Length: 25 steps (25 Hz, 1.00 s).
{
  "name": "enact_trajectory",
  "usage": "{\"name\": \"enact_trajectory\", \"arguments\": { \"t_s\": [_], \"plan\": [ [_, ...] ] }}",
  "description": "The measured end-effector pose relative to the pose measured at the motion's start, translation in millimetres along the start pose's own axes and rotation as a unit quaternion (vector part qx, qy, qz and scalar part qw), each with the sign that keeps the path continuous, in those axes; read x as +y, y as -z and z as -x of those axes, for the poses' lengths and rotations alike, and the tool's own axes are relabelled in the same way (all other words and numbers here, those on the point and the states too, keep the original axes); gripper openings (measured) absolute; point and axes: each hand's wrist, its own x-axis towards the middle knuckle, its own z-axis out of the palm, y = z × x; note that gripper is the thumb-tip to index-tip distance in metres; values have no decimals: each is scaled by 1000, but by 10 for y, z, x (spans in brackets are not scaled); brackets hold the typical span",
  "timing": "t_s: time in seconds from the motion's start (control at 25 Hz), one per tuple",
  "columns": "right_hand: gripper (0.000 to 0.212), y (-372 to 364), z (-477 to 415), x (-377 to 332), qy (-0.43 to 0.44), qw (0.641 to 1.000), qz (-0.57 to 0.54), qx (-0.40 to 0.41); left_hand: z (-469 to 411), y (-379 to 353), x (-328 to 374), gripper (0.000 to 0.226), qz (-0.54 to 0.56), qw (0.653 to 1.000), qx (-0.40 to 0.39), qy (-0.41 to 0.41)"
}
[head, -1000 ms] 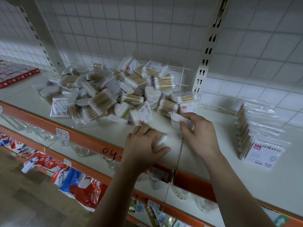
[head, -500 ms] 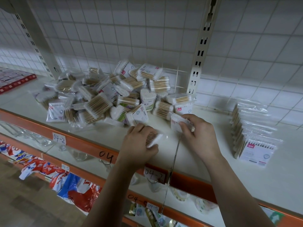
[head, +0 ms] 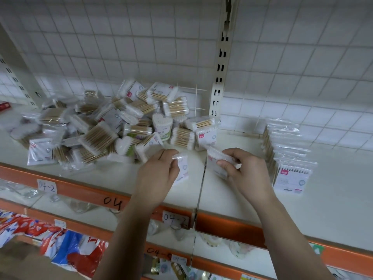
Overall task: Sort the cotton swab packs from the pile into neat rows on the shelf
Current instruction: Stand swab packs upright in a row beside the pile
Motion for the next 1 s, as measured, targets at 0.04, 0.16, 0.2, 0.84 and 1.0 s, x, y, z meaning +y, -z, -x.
{"name": "enact_trajectory", "arguments": {
  "t_s": [0.04, 0.16, 0.2, 0.84, 1.0],
  "plan": [
    [19, 26, 17, 15, -3, 1000, -1, -1, -10, -28, 31, 35, 5, 1000, -13, 0],
    [23, 129, 74, 67, -29, 999, -17, -17, -64, -86, 132, 35, 13, 999, -33, -14],
    [25, 172, 94, 86, -35, 999, -18, -20, -85, -101, 160, 35, 15, 999, -34, -25],
    [31, 1109, 565, 610, -1, 998, 56, 20, -109, -421, 885, 45, 101, 981, -78, -146],
    [30, 1249, 608, 764, 6, 998, 51, 19, -58, -466, 1065, 37, 124, 974, -108, -154]
  ]
}}
